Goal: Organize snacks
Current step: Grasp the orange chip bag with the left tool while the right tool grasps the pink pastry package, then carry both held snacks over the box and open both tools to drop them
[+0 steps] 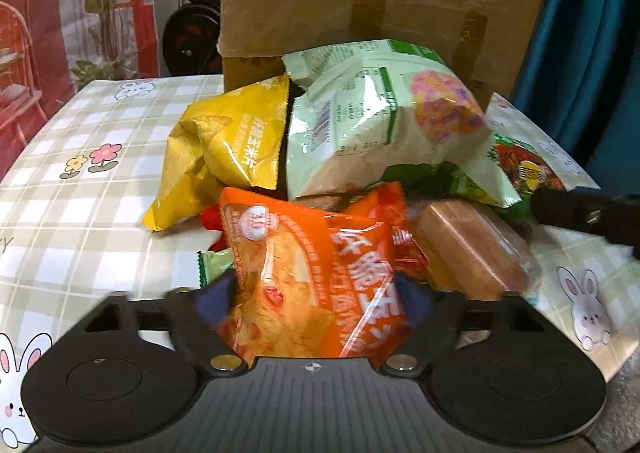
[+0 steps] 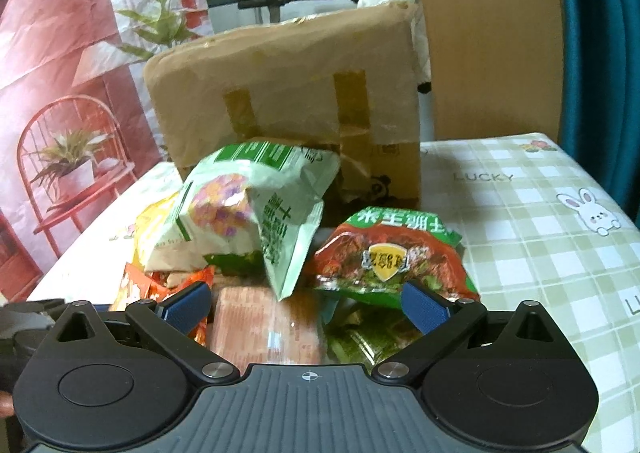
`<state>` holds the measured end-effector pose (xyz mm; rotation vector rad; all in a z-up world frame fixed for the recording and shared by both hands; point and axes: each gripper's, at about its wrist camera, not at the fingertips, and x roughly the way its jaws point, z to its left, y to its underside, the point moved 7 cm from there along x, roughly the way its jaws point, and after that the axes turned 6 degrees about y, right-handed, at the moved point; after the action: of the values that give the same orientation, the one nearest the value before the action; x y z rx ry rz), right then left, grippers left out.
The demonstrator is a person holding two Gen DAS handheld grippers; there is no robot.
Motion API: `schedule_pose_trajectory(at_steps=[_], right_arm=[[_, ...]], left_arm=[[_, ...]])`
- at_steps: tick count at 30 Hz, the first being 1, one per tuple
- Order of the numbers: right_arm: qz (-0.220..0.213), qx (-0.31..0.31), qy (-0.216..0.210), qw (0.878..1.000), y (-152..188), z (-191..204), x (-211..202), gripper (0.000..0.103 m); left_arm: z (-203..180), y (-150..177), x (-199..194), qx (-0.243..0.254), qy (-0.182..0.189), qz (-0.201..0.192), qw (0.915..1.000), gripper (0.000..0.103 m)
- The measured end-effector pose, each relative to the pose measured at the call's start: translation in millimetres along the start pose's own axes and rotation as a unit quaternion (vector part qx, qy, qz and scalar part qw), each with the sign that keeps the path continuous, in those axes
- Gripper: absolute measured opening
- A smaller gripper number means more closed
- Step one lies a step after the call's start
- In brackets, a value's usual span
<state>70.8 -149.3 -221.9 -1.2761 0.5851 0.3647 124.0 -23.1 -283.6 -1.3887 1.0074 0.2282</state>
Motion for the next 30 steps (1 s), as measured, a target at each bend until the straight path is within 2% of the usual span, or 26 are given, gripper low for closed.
schedule_pose_trajectory(at_steps=[1,4,10,14,16,17,19,30], right_arm=[[0.005,-0.002,-0.002,1.000,1.9,0.7,1.6,0.099],[0.018,-0.008,-0.010,1.000,7.0,4.1,6.9,0.097],[0.048,-0.019,-0.036,0.998,14.0,16.4,23.6,0.085],[0.074,-0.008,-0.039,0.996,16.6,18.3,38.7,0.081],[0.100,0.004,-0.047,0.994,21.8,18.4,45.7,0.074],[0.103,0.004,-0.047,0.994,23.7,18.8,46.3,0.074],[0.102,-0.011,-0.051,0.993,25.3,22.6,42.9,0.066],[0.118,-0.067,-0.116,0.984,26.4,54.3,0.2,0.065]], left_arm=[[-1.0,0.1,-3.2,0.003,-0.001,-0.001,1.0000,0.074],[-0.4,-1.1,-15.1,0.007,-0.009,-0.016,0.9998,0.071],[3.8,-14.0,-48.0,-0.007,-0.004,-0.060,0.9982,0.070],[7.7,-20.8,-57.7,-0.020,-0.009,-0.076,0.9969,0.070],[9.1,-22.2,-58.1,-0.024,-0.015,-0.078,0.9966,0.070],[11.5,-22.9,-58.2,-0.025,-0.016,-0.077,0.9966,0.070],[11.1,-21.6,-59.3,-0.026,-0.019,-0.078,0.9964,0.070],[17.7,-32.0,-80.1,-0.026,-0.035,-0.111,0.9928,0.070]])
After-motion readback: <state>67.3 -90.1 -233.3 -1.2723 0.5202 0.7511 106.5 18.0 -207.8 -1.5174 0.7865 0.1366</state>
